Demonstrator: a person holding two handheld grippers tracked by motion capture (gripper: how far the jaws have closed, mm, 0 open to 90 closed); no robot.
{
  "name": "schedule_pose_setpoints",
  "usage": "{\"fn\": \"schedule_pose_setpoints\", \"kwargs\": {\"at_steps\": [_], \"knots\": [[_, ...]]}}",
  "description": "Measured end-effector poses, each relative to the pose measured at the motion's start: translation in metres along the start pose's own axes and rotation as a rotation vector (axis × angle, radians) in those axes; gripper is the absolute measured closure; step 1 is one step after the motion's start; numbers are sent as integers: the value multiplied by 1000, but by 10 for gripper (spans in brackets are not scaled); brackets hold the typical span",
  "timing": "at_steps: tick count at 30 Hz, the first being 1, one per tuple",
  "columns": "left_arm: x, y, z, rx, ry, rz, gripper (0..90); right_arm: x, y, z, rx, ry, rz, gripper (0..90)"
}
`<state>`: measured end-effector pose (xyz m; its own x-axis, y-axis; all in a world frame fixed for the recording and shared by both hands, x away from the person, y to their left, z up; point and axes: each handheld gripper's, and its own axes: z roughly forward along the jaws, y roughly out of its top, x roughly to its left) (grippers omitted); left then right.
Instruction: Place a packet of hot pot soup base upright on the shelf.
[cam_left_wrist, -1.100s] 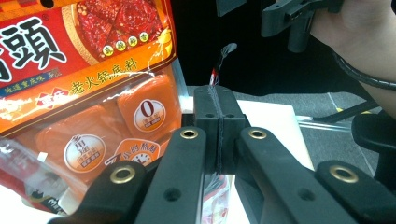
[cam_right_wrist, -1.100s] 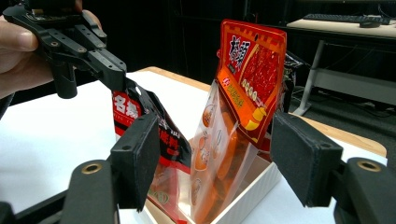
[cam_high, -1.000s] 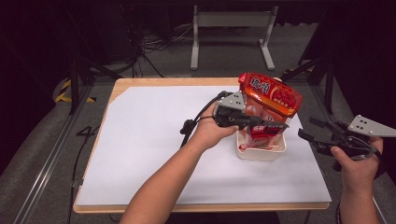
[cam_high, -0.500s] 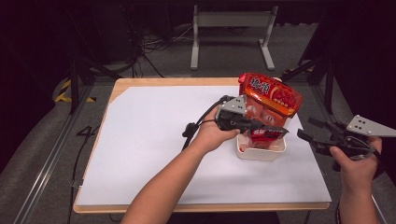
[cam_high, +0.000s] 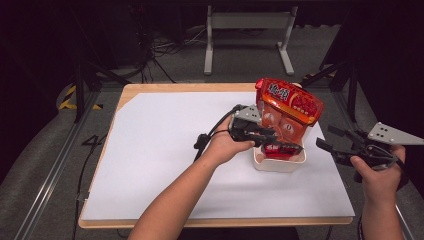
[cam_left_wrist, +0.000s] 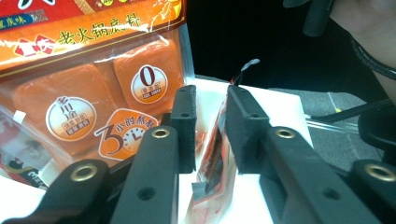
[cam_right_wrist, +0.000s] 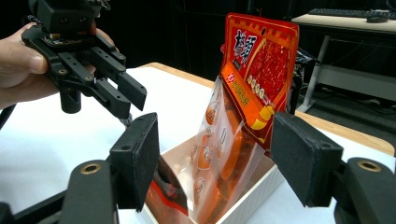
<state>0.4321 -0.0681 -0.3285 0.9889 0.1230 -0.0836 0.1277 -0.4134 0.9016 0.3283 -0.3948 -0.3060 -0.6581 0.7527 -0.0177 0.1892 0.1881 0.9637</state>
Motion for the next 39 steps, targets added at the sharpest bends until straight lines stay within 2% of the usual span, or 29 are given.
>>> {"fn": "schedule_pose_setpoints", "kwargs": {"at_steps": [5,7,8,13,19,24,27,29,31,35,36,39], "knots": [[-1,-1,-2,-18,12,-27,563,0,0,2,0,4,-2,340],[-1,-1,-3,-15,18,-37,429,0,0,2,0,6,-2,340],[-2,-1,-4,-11,26,-45,429,0,0,3,-1,8,0,340],[-8,-1,-18,-33,70,-59,294,-1,3,11,2,22,-7,339],[-15,-8,-44,-40,134,-74,255,-3,8,25,-2,48,-11,336],[-20,-16,-73,-50,199,-91,242,-4,9,33,6,60,-13,326],[-24,-23,-93,-38,260,-120,233,-2,9,40,12,68,-13,318],[-27,-29,-109,-5,341,-127,220,-1,8,42,18,74,-10,313],[-29,-35,-124,-30,348,-145,208,1,7,46,26,77,-12,306],[-34,-45,-152,-56,398,-152,191,3,5,47,36,72,-11,289],[-34,-45,-152,-56,398,-152,188,3,5,47,36,72,-11,289],[-38,-58,-171,-69,428,-167,180,4,1,45,51,64,-12,279]]}}
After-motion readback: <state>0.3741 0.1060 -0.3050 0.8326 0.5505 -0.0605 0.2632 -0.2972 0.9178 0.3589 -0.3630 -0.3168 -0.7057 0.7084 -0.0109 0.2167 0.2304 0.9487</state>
